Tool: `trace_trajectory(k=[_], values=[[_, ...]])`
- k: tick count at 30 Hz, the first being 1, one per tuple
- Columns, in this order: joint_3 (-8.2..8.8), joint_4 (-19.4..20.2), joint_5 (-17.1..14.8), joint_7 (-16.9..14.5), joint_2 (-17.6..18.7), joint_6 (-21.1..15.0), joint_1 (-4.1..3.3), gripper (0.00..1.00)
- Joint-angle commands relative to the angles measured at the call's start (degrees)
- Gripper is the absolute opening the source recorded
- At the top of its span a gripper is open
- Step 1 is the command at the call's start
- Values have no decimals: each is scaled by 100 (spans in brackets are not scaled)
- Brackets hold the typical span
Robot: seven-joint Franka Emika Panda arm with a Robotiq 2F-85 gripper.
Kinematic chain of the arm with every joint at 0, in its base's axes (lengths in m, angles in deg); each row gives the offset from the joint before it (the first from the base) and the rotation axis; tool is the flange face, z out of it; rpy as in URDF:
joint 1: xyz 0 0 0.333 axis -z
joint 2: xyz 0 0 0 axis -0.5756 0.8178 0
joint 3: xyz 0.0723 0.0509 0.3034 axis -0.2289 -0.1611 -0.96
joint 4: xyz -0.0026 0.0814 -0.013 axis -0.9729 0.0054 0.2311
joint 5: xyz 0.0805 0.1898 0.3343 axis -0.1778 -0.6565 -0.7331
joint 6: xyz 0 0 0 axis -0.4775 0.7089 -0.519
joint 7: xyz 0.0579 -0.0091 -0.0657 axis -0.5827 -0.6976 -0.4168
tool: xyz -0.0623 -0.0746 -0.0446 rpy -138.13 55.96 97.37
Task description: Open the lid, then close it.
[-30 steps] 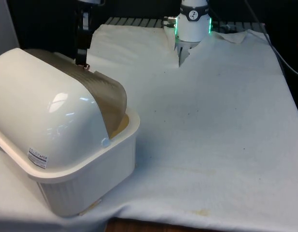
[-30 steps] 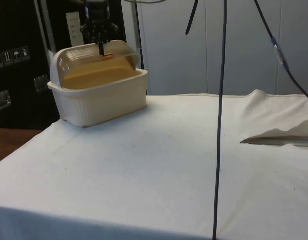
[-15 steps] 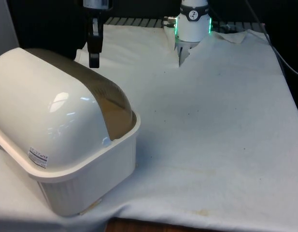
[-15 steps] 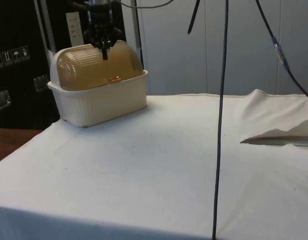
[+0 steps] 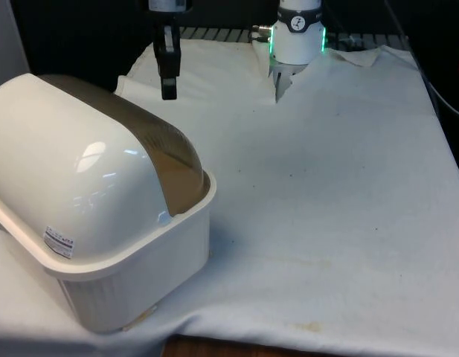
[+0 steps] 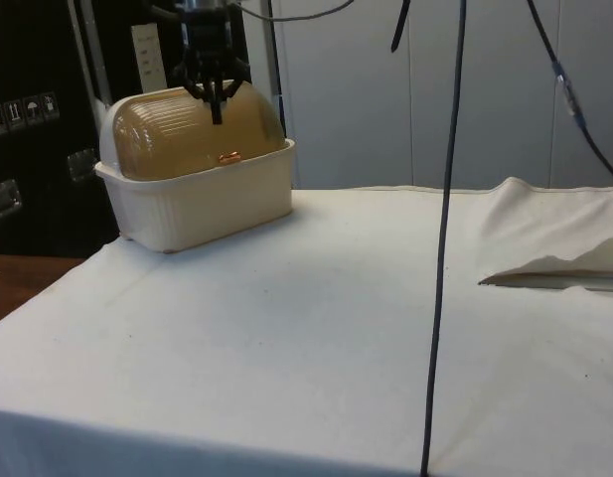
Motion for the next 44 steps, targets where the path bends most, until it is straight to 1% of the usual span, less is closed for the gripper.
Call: trace_trajectory(k=[1, 3, 4, 5, 9, 10, 11, 12, 16, 19, 20, 21, 23, 25, 29, 30, 31, 32, 34, 37, 38, 39, 43, 44], values=[[0, 189, 0, 23, -155, -57, -40, 0], [-11, 338, 6, 34, -292, -40, -69, 0], [-23, 223, 6, 6, -195, 11, -46, 0], [-11, 384, 6, 34, -332, -29, -80, 0], [-34, 579, 11, 34, -516, 17, -109, 0], [-52, 676, 11, 40, -619, 57, -120, 0], [-57, 561, 6, 6, -510, 63, -92, 0], [-63, 716, 11, 40, -665, 86, -126, 0], [-109, 917, 6, 46, -888, 201, -138, 0], [-138, 1043, 6, 46, -1020, 269, -132, 0], [-143, 963, 6, 11, -945, 286, -109, 0], [-149, 1071, 6, 46, -1060, 292, -132, 0], [-178, 1186, -6, 40, -1180, 361, -132, 0], [-189, 1220, -6, 40, -1215, 372, -132, 0], [-235, 1450, -23, 29, -1438, 453, -126, 0], [-229, 1381, 6, 11, -1369, 481, -115, 0], [-252, 1547, -34, 23, -1524, 470, -120, 0], [-252, 1547, -34, 23, -1524, 470, -120, 0], [-275, 1713, -34, 23, -1673, 498, -120, 0], [-298, 1874, -29, 17, -1816, 516, -120, 0], [-304, 1885, 6, 11, -1816, 556, -109, 0], [-309, 1982, -29, 11, -1902, 516, -115, 0], [-315, 2080, -17, 6, -1977, 504, -109, 0], [-309, 2057, 6, 11, -1960, 556, -109, 0]])
